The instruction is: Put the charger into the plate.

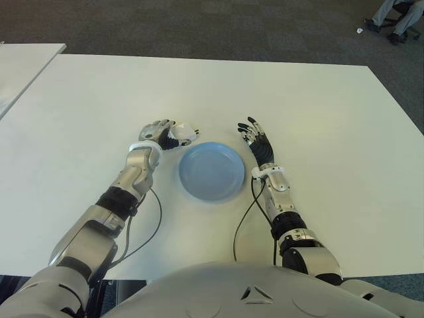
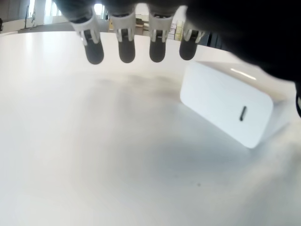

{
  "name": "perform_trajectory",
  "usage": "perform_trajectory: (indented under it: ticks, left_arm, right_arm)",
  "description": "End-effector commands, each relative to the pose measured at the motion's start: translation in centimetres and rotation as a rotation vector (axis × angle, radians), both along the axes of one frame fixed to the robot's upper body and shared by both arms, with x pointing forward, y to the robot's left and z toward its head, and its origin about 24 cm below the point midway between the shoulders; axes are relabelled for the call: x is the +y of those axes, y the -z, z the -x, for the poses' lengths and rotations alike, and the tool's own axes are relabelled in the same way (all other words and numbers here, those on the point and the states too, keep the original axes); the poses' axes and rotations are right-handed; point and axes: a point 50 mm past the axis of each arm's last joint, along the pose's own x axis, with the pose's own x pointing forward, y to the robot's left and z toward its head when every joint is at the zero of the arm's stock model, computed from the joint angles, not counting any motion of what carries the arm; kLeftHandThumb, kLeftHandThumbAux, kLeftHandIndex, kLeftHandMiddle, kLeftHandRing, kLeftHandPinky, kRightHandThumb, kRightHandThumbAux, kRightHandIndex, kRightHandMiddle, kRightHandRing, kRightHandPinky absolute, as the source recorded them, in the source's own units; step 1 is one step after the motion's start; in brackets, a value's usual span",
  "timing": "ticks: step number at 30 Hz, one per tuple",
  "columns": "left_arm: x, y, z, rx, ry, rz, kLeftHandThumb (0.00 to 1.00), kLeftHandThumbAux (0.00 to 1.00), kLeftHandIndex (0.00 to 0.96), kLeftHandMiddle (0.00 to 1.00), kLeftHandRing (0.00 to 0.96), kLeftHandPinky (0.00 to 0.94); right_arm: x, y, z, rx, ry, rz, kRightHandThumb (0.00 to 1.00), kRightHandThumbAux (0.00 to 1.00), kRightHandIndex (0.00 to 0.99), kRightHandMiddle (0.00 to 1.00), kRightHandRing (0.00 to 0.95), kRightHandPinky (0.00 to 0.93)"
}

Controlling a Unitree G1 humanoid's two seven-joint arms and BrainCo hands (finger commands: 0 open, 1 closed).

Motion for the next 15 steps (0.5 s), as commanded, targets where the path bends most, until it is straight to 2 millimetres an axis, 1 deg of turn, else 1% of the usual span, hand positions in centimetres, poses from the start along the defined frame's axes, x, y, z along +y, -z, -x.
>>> perform_trajectory:
  ticks: [1, 10, 15]
  left_arm:
    - [0.20, 0.60, 0.62, 0.046, 0.007, -0.006, 0.158, 0.213, 0.000, 0.000, 0.000, 0.000]
    - [0.07, 0.58, 0.81, 0.051, 0.006, 0.010, 0.115, 0.239, 0.000, 0.000, 0.000, 0.001]
    - [-0.05, 0.56, 0.97, 0.055, 0.002, 0.023, 0.112, 0.260, 0.000, 0.000, 0.000, 0.001]
  right_arm:
    - [-0.06, 1.05, 0.63, 0.059, 0.008, -0.007, 0.000, 0.630, 0.039, 0.243, 0.181, 0.029]
    - [-0.08, 1.05, 0.63, 0.057, 0.011, -0.010, 0.000, 0.633, 0.044, 0.253, 0.191, 0.036]
    - [-0.07, 1.02, 0.65, 0.055, 0.012, -0.013, 0.000, 0.638, 0.044, 0.248, 0.189, 0.042]
